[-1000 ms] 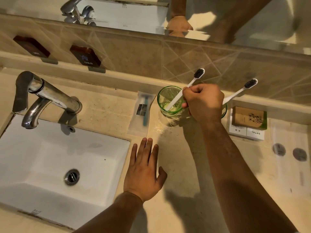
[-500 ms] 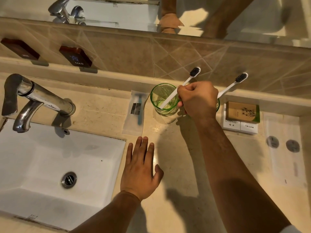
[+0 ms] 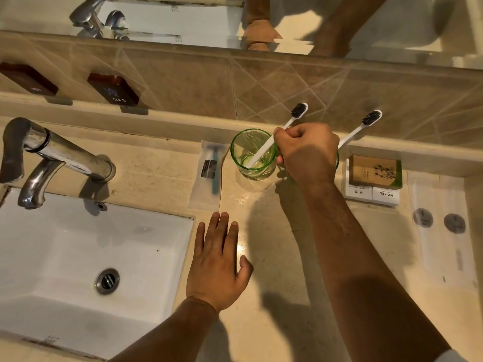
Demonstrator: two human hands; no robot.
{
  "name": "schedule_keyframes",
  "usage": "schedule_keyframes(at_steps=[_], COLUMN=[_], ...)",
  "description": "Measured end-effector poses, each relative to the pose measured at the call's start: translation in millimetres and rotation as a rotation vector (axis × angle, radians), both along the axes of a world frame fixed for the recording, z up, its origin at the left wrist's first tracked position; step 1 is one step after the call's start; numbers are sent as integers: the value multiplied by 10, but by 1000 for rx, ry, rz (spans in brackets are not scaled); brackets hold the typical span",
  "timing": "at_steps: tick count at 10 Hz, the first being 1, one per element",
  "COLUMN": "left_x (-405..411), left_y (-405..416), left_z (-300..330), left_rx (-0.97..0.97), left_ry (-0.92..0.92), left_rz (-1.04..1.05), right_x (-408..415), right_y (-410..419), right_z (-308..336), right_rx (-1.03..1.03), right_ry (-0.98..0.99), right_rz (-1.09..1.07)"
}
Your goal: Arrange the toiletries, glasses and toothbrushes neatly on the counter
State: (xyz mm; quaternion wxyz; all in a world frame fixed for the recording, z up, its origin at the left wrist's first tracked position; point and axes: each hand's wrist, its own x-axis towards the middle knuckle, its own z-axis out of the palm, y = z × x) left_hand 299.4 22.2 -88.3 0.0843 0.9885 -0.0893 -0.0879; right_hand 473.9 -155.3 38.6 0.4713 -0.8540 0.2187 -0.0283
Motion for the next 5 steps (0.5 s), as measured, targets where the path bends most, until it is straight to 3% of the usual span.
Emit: schedule_keyframes(at_steps=[3,5], left_x=[0,-19], left_y=[18,0], left_z=[-6,11], left_rx=[-25,-48], left_ry=[-5,-72], left_rz=[-8,-6], right_x=[-167,-576], right_y=[-39,10], right_z=[26,17], right_rx=[147,3], right_ry=[-21,-240], right_rz=[-46,45])
